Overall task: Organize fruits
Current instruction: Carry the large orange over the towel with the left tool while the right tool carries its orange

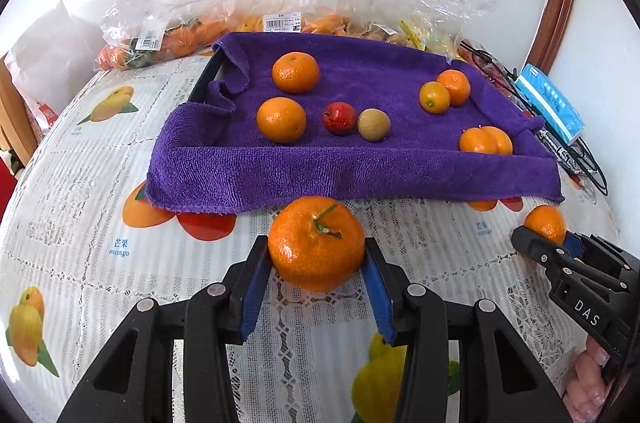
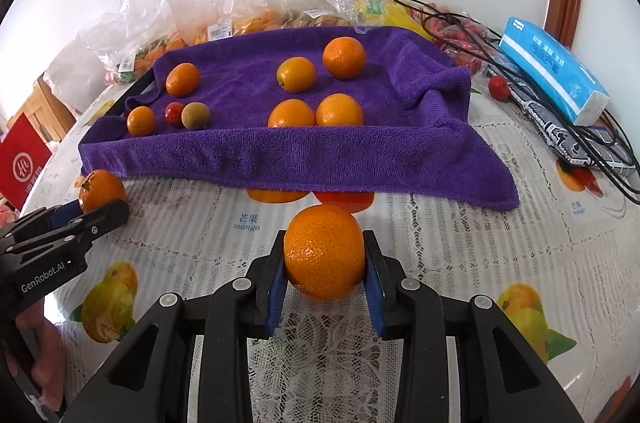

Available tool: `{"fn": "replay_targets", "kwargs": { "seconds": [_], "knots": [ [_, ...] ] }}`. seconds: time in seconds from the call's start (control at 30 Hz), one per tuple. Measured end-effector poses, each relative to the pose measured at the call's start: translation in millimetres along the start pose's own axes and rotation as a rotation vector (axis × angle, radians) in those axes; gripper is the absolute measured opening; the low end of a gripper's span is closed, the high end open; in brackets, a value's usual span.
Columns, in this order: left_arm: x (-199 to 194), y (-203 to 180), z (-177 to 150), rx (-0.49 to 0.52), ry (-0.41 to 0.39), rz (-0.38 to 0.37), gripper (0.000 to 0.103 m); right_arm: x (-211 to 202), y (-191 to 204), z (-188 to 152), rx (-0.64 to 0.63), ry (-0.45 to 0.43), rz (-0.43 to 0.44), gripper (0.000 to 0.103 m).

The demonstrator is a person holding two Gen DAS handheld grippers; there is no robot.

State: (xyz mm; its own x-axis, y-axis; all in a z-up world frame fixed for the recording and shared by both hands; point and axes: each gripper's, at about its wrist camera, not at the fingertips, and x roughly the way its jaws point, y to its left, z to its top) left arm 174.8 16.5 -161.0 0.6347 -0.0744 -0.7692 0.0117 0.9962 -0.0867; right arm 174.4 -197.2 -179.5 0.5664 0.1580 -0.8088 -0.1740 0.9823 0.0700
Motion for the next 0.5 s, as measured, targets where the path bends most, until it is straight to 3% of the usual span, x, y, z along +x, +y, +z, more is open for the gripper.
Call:
{"fn": "replay_targets", "kwargs": {
  "seconds": [0.5],
  "knots": [
    [0.2, -2.0, 0.6, 0.01, 0.0, 0.01, 0.042, 1.1, 1.3, 0.3, -0.014, 0.0, -0.006, 0.036]
  ]
}}
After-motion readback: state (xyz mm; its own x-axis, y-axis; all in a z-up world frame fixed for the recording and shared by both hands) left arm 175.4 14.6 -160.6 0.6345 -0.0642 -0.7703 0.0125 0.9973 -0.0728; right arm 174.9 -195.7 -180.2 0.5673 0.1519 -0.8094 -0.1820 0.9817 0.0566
